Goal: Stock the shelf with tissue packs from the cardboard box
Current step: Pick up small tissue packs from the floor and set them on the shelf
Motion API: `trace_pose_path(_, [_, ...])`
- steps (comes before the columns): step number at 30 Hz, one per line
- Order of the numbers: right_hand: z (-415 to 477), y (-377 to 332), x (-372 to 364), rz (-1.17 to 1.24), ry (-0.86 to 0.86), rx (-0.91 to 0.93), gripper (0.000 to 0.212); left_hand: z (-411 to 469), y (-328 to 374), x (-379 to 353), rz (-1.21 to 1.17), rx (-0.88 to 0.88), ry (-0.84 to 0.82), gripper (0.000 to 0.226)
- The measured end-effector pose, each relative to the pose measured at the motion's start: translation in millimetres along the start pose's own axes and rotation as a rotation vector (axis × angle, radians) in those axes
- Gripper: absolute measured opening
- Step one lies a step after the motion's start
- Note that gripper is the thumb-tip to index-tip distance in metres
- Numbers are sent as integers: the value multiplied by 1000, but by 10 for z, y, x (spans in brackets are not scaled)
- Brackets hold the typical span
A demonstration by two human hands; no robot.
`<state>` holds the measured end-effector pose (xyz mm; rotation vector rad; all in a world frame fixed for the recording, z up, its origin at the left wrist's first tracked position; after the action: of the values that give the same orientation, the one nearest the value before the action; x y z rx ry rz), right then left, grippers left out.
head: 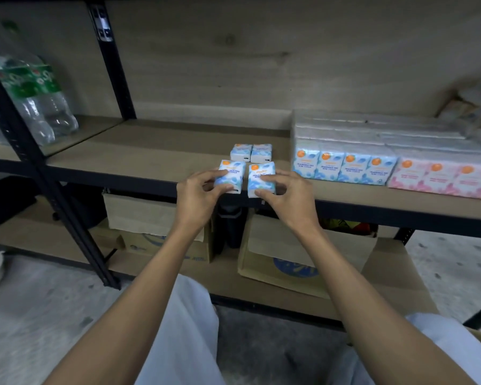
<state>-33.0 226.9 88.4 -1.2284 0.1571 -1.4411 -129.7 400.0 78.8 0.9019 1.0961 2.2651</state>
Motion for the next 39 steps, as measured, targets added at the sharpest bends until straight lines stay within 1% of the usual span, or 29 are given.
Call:
trace_pose_path(5, [289,3,-28,-40,10,-9,36,300,21,-106,120,15,-62,37])
trace_pose_path(11, [550,82,-46,-25,-6,-88,34,565,-58,-174,216,36,-117,37])
trace_pose_path(20, [715,254,-186,-97,-53,-137,36,774,-197,-233,261,123,-169,38])
trace_pose_path(24, [788,278,-217,-141,-75,-146,38,826,-241,-258,265,124,-196,37])
trace_pose_path(31, [874,264,-221,-171,-100,-149,40,895,-262,-265,273,139,-194,37])
trace_pose_path(39, [909,258,-219,-155,-115,-168,41,932,-297,-267,292,148,-191,38])
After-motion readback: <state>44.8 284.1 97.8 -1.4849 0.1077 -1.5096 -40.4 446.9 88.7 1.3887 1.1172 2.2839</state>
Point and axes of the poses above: each hand's wrist, its own z-axis towards the middle knuckle, its own x-axis out of the back of the hand, y = z × x, the point moved 2 cm from there along z, towards the middle knuckle, and after that the axes turned 8 degrees about -y, right-handed, at the moved point
